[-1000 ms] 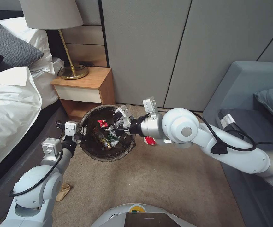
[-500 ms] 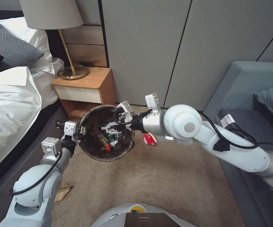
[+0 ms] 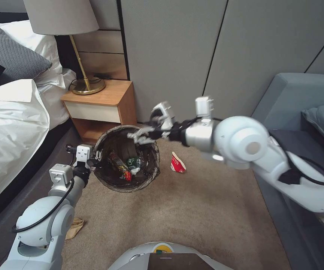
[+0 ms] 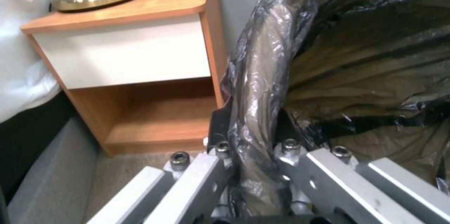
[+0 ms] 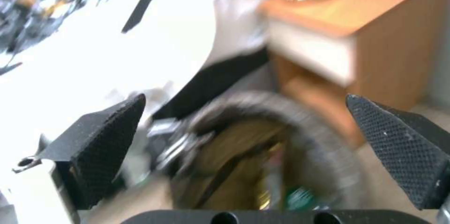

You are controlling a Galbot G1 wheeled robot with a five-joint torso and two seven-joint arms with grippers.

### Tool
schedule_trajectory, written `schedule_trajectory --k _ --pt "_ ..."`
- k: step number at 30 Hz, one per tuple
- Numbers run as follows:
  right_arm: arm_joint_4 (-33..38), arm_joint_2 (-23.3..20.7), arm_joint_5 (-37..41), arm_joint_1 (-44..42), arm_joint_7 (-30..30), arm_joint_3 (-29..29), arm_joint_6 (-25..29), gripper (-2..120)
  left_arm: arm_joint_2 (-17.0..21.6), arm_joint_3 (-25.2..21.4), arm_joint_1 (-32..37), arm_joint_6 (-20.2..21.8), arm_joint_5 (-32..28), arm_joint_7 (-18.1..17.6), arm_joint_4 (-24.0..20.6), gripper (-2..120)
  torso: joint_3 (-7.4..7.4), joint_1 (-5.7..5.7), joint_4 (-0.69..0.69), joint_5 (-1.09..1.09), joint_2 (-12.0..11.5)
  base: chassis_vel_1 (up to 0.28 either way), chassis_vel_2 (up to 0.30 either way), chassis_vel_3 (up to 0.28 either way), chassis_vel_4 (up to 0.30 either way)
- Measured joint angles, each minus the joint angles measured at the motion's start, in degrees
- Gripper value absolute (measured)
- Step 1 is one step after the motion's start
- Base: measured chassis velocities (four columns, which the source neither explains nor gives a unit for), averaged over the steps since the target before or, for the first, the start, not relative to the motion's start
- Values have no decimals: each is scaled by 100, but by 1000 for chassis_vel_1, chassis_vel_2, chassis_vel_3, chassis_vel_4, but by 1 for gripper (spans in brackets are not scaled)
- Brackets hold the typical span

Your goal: Pick up the trash bin, then pick up the garbage from the floor and place it into the trash bin.

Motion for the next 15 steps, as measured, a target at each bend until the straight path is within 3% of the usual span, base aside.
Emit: schedule_trajectory --k 3,5,7,15 --pt "32 -394 -591 -574 63 712 274 100 -12 12 2 0 23 4 -44 0 0 0 0 1 0 0 0 0 0" --pt "38 -442 -670 -737 129 865 314 100 -22 17 3 -1 30 4 -50 0 0 0 -1 1 0 0 0 0 0" --pt "41 -483 -1069 -1246 250 1389 360 100 -44 28 12 -1 33 5 -86 0 0 0 -1 2 0 0 0 0 0" --pt "147 -129 -1866 -2732 465 2730 233 100 -52 26 37 -2 47 6 -105 0 0 0 2 0 0 0 0 0 0"
